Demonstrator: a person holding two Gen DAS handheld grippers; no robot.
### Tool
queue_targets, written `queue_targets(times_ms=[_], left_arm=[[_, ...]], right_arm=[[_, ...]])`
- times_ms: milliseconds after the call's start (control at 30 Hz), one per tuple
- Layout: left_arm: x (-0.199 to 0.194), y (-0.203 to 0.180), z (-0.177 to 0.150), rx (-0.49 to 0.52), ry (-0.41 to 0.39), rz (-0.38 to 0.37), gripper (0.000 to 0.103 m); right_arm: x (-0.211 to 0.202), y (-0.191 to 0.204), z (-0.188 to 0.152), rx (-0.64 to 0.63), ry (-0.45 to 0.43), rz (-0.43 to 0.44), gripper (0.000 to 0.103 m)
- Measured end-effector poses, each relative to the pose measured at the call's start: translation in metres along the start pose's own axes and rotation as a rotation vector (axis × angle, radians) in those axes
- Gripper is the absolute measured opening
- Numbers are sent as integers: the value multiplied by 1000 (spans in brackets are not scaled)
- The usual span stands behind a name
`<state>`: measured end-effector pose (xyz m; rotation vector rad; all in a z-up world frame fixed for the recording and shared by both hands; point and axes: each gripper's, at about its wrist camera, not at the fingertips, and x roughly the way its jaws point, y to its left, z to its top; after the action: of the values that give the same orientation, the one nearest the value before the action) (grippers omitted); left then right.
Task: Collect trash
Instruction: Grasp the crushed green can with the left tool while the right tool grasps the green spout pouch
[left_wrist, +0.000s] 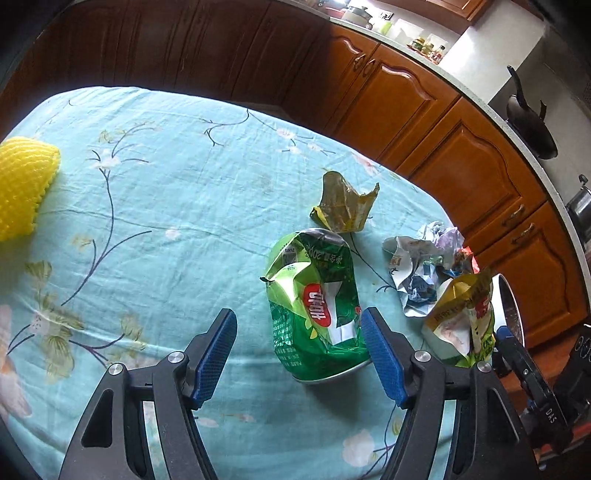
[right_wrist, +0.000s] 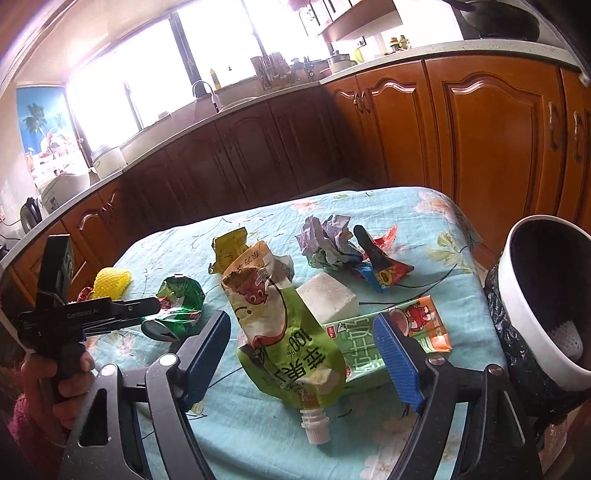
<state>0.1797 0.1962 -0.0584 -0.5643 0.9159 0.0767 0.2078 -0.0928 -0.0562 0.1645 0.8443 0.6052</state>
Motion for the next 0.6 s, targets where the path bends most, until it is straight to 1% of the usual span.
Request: queue_targets(times_ms=[133, 167, 200, 233, 267, 300, 367, 400, 433, 500, 600], left_arm=[[12, -3, 1, 15, 20, -1, 68], [14, -5, 1, 25, 24, 2, 68], [16, -8, 2, 34, 26, 0, 68], [16, -11, 1, 46, 26, 1, 67], [17, -15, 0, 65, 25, 1, 63], [16, -19, -2, 81, 26, -3, 60], [19, -28, -5, 111, 35, -15, 48], [20, -31, -8, 124, 41, -22, 46], [21, -35, -9, 140, 45, -24, 46], [23, -42, -12, 170, 47, -26, 46], [24, -49, -15, 206, 45, -24, 45]], right_arm=[[9, 6, -3, -18, 31, 2, 59], [10, 7, -4, -21, 37, -2, 56], [11, 7, -5, -22, 41, -7, 55], [12, 8, -7, -22, 45, -10, 53], [12, 7, -8, -16, 49, -11, 48], [12, 6, -9, -7, 51, -8, 46], [10, 3, -10, 11, 56, 11, 45], [10, 2, -10, 16, 59, 21, 45], [10, 1, -9, 18, 61, 27, 48], [12, -1, -7, 19, 71, 38, 48], [21, -4, -4, 23, 106, 83, 47]])
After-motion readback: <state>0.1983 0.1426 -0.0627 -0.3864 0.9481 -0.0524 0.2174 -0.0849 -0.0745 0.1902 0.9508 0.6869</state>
